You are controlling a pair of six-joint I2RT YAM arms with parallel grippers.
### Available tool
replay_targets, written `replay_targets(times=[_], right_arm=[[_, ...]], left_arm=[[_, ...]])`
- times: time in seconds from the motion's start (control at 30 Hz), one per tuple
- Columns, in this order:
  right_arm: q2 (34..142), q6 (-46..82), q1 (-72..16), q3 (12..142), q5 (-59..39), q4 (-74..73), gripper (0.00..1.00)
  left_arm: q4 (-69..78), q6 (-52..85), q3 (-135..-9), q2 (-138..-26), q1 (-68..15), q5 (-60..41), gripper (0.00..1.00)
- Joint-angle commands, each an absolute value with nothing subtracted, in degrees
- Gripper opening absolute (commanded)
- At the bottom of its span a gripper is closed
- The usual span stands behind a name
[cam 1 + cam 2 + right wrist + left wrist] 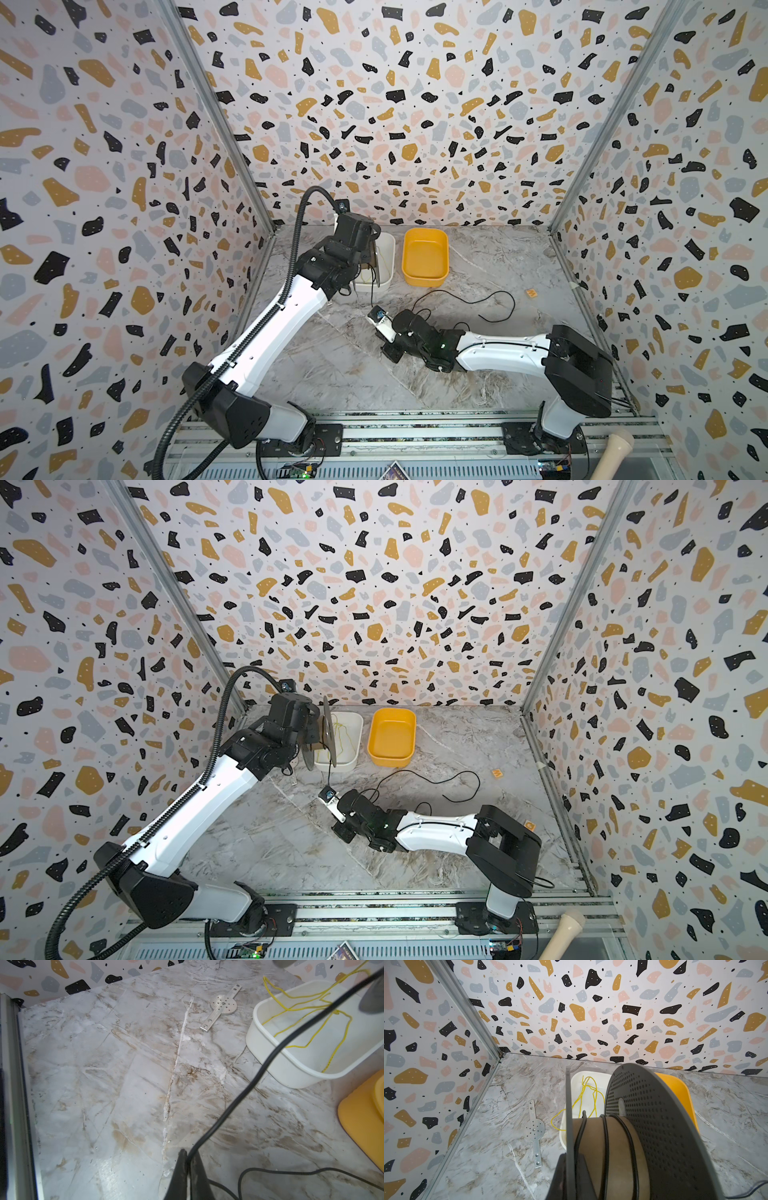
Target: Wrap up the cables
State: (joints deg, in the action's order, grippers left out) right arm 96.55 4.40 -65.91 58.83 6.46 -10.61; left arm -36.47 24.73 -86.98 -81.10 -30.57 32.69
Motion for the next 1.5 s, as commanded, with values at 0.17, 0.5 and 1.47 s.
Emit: replay_targets(times=[0.17,0.5,1.47], right_arm=[[85.28,5.51,-66.94,62.12,8.04,-7.69,0.0],[80.42,4.33,-64.12,66.29,11.4,-3.57,0.0],[84.05,1.47,-48.78,77.39,10.9,-2.45,0.0]], left_arm=[[-26.16,26.17,-84.05,-80.18,-30.32,36.74,0.0],[-26.59,23.11,-82.24,-79.38,-30.56,36.06,0.0],[-35.48,13.71,-82.3,-75.97,-39.11,34.68,0.0]])
